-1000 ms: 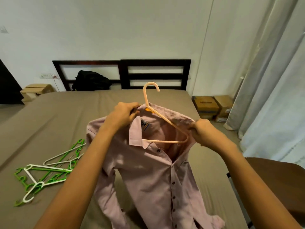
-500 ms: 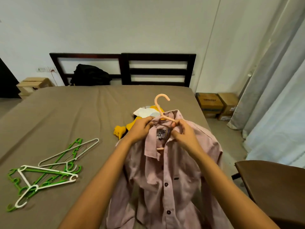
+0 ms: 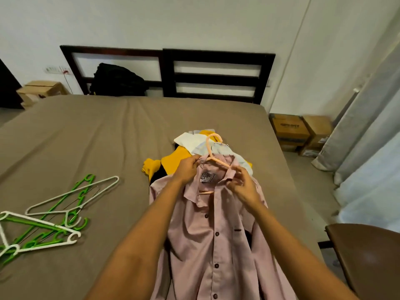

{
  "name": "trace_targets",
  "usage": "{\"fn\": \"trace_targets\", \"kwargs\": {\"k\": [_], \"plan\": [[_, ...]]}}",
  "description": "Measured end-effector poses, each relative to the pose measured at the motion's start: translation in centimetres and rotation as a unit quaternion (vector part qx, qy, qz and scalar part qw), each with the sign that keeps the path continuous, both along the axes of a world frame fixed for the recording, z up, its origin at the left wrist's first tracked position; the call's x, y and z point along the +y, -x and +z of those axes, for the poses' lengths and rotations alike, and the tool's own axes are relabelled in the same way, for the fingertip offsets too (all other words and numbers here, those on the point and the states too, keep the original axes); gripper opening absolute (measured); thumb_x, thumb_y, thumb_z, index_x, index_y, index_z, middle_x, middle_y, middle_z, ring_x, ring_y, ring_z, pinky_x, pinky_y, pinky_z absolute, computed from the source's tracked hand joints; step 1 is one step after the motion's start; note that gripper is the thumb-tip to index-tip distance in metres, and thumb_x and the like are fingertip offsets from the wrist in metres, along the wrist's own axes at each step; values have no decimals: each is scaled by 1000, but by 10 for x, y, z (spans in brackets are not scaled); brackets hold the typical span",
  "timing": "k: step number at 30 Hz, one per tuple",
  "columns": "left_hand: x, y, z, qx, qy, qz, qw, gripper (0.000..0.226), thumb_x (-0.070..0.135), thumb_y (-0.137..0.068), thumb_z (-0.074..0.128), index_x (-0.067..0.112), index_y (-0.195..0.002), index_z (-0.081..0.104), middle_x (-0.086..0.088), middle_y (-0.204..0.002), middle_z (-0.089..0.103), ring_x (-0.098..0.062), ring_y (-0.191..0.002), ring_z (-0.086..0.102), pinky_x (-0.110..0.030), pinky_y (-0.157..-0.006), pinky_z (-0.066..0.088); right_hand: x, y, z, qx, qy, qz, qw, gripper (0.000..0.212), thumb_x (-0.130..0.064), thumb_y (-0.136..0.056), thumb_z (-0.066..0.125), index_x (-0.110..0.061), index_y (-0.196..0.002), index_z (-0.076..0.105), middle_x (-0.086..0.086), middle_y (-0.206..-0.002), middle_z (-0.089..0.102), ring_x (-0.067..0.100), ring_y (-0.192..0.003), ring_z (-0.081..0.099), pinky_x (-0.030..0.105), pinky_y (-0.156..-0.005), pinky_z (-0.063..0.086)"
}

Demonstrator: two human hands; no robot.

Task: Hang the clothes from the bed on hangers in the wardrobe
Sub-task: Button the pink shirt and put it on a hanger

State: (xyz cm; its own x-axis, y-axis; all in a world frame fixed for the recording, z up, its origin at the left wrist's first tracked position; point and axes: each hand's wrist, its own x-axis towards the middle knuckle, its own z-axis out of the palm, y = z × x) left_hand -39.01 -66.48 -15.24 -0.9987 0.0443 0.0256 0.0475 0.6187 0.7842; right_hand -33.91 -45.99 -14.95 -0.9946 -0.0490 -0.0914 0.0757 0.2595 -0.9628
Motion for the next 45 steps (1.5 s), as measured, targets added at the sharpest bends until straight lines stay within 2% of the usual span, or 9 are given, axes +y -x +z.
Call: {"fn": "trace_targets", "kwargs": {"k": [4, 10, 13, 19, 23, 26, 33, 37, 45], "plan": [[10, 13, -44, 63, 91, 213, 971, 39, 15, -92, 57, 7, -129, 51, -20, -137, 46, -37, -126, 42, -47, -101, 34, -7, -16, -69, 51, -81, -2, 995, 71, 0, -79, 54, -6, -144, 26, 0, -144, 32, 13, -133, 34, 29, -108, 35], [44, -90, -129, 93, -64, 380, 918, 14, 12, -93, 55, 6, -82, 49, -12, -75, 53, -23, -66, 48, -23, -59, 29, -19, -69, -150, -11, -198, -6, 980, 16, -10, -84, 63, -13, -85, 47, 1, -84, 50, 11, -70, 46, 30, -65, 37], [57, -134, -179, -17, -58, 377, 924, 17, 20, -93, 55, 15, -78, 49, -3, -62, 53, -21, -55, 52, -25, -51, 34, -31, -72, -168, -43, -260, 48, 964, 19, -26, -85, 62, -18, -86, 45, 0, -91, 49, 15, -76, 48, 26, -66, 36], [58, -126, -204, -97, -69, 282, 952, 8, 18, -89, 62, 13, -95, 62, -1, -82, 67, -18, -73, 64, -24, -68, 48, -58, -45, -181, -2, -377, 30, 926, 40, -29, -88, 60, -7, -119, 48, 11, -115, 51, 27, -102, 57, 32, -80, 48], [55, -103, -219, -88, -45, 255, 962, 14, 21, -90, 61, 11, -98, 67, -3, -91, 70, -20, -80, 66, -34, -76, 54, -69, -22, -199, 64, -474, 23, 878, 52, -8, -47, 88, -7, -85, 52, 12, -73, 61, 24, -56, 63, 29, -39, 47], [54, -92, -235, -124, 12, 238, 963, 18, 26, -92, 56, 15, -97, 69, -4, -91, 71, -22, -80, 66, -34, -73, 53, -71, -15, -212, 82, -488, 29, 868, 64, -3, -41, 86, -10, -85, 40, 10, -67, 59, 22, -49, 61, 26, -31, 42], [57, -74, -232, -125, -20, 244, 962, 21, 27, -87, 64, 6, -84, 69, -10, -82, 71, -28, -78, 66, -30, -64, 44, -66, -17, -217, 106, -412, -26, 905, 35, -2, -54, 83, -6, -78, 57, 10, -60, 59, 30, -44, 60, 31, -32, 40], [55, -81, -224, -142, -122, 234, 954, 14, 21, -83, 68, 19, -73, 58, 1, -70, 67, -24, -75, 67, -21, -58, 43, -50, -30, -215, 87, -262, -76, 958, 3, -8, -85, 64, -8, -88, 64, 11, -79, 68, 30, -71, 63, 36, -64, 45], [48, -121, -167, -92, -208, 224, 948, 25, 3, -72, 75, 20, -67, 56, 3, -68, 66, -6, -64, 64, -15, -59, 50, -43, -70, -157, -9, -17, -112, 994, 13, -5, -78, 74, -17, -81, 69, -2, -72, 70, 6, -67, 66, 17, -63, 53]]}}
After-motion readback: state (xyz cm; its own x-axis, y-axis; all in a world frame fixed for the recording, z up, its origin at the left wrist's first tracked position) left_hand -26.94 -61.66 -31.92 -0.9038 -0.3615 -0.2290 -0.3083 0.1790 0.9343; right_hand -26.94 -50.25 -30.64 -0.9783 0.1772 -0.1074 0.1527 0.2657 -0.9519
